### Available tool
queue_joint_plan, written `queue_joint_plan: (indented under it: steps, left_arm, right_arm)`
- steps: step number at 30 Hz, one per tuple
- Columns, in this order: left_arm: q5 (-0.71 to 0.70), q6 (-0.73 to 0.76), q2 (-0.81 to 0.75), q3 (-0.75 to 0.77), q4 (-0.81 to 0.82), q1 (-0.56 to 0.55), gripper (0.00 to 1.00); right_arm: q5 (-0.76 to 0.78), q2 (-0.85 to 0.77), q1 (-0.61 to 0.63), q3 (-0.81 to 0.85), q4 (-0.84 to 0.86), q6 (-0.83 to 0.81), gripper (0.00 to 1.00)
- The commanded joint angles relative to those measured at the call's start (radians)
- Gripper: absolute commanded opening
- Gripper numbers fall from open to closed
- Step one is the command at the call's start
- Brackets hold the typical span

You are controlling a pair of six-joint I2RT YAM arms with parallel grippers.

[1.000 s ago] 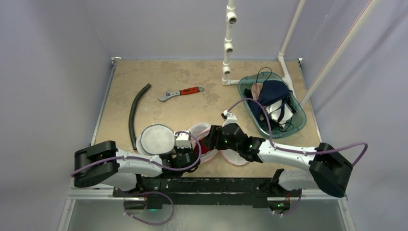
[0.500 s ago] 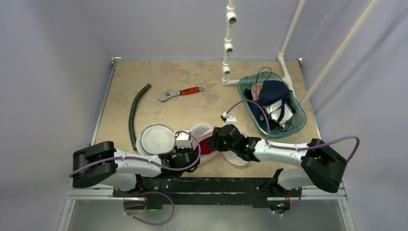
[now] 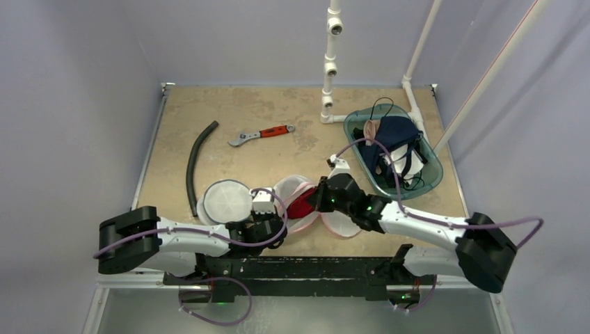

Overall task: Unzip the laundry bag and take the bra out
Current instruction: Pick up the bra from the laundry bag.

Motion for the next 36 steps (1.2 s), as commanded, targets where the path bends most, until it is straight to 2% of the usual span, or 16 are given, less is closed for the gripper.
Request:
queue_joint_plan:
  steps: [1, 6, 17, 22, 29, 36]
  left_arm:
    - [-0.015, -0.026, -0.041, -0.009, -0.032, 0.001, 0.00]
    - [-0.033, -0.036, -0.059, -0.003, -0.072, 0.002, 0.00]
    - [-0.129, -0.005, -0.184, 0.073, -0.209, 0.001, 0.00]
    - [-0.212, 0.085, -0.260, 0.168, -0.248, 0.002, 0.00]
    - [-0.289, 0.203, -0.282, 0.267, -0.249, 0.014, 0.00]
    - [-0.184, 0.230, -0.284, 0.260, -0.233, 0.155, 0.00]
  right_arm:
    - [-0.123, -0.150, -0.055, 0.040, -0.014, -0.066, 0.00]
    - [-0.313, -0.251, -0.146, 0.084, -0.083, -0.121, 0.00]
    - [-0.580, -0.265, -0.161, 0.181, -0.188, -0.178, 0.00]
    - [-0.643, -0.252, -0.162, 0.227, -0.240, -0.237, 0.00]
    - [-0.712, -0.247, -0.163, 0.268, -0.264, -0.282, 0.00]
    - [-0.738, -0.293, -0.162, 0.328, -0.288, -0.302, 0.00]
